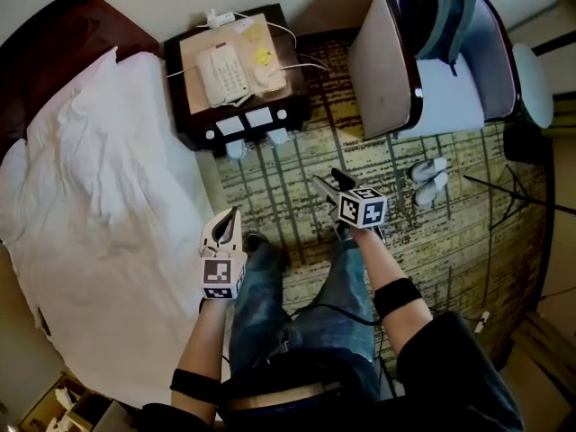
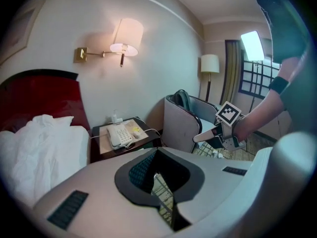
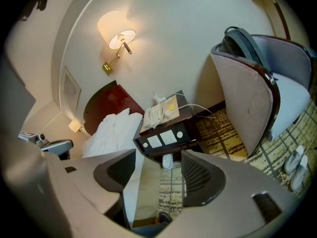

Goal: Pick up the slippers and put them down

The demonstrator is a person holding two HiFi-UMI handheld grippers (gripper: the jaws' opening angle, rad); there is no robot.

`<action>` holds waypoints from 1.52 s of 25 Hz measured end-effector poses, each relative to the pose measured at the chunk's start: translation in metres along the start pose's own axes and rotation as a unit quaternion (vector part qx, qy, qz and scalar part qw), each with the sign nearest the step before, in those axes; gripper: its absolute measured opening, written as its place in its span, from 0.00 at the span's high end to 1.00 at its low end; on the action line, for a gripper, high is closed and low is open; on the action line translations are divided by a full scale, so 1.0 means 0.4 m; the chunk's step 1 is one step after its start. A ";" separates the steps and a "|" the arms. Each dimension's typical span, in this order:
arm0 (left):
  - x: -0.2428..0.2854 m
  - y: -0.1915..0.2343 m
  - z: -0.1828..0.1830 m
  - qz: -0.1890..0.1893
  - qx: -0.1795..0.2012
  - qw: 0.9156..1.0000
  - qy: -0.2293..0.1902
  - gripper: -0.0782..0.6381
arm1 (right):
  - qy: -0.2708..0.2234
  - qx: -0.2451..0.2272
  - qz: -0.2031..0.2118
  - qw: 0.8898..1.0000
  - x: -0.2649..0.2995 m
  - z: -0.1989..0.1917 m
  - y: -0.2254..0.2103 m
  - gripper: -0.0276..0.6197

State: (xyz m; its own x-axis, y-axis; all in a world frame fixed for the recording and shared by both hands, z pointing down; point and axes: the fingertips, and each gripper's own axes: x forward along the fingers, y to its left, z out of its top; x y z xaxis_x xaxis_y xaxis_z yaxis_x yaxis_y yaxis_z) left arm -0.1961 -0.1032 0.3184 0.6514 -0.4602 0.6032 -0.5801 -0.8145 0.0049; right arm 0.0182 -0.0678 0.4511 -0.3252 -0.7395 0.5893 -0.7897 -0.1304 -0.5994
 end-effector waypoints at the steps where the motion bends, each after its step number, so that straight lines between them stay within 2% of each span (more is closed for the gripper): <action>1: 0.041 0.005 -0.022 0.002 -0.002 1.000 0.001 0.90 | 0.003 0.005 0.005 1.000 0.041 -0.012 -0.028 0.45; 5: 0.180 -0.007 -0.145 0.005 -0.022 1.000 0.015 0.90 | 0.025 0.027 0.016 0.999 0.183 -0.110 -0.141 0.44; 11: 0.433 -0.026 -0.373 0.016 -0.048 0.999 0.013 0.90 | 0.047 0.062 0.048 0.996 0.432 -0.236 -0.341 0.44; 15: 0.605 -0.046 -0.520 0.007 -0.041 0.999 0.016 0.90 | 0.045 0.093 0.067 0.992 0.582 -0.304 -0.464 0.44; 20: 0.781 -0.036 -0.661 0.003 -0.031 0.999 0.018 0.90 | 0.026 0.134 0.090 0.987 0.762 -0.366 -0.576 0.44; 23: 0.867 -0.026 -0.724 0.001 -0.025 1.000 0.019 0.90 | 0.021 0.158 0.098 0.982 0.852 -0.405 -0.621 0.44; 27: 0.963 -0.012 -0.791 0.001 -0.016 1.000 0.013 0.90 | 0.003 0.228 0.124 0.966 0.954 -0.452 -0.654 0.44; 33: 1.069 0.020 -0.853 0.008 -0.014 1.000 -0.004 0.90 | -0.001 0.266 0.133 0.955 1.071 -0.507 -0.706 0.44; 38: 1.123 0.047 -0.897 0.013 -0.008 1.000 -0.019 0.90 | -0.018 0.307 0.145 0.940 1.147 -0.519 -0.735 0.44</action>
State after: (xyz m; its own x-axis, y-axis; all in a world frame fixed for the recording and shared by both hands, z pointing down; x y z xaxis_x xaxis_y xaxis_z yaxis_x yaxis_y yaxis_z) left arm -0.0898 -0.1986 0.8757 0.6530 -0.4950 0.5732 -0.6053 -0.7960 0.0021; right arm -0.0068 -0.2315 1.0104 -0.4543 -0.8228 0.3415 -0.2176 -0.2692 -0.9382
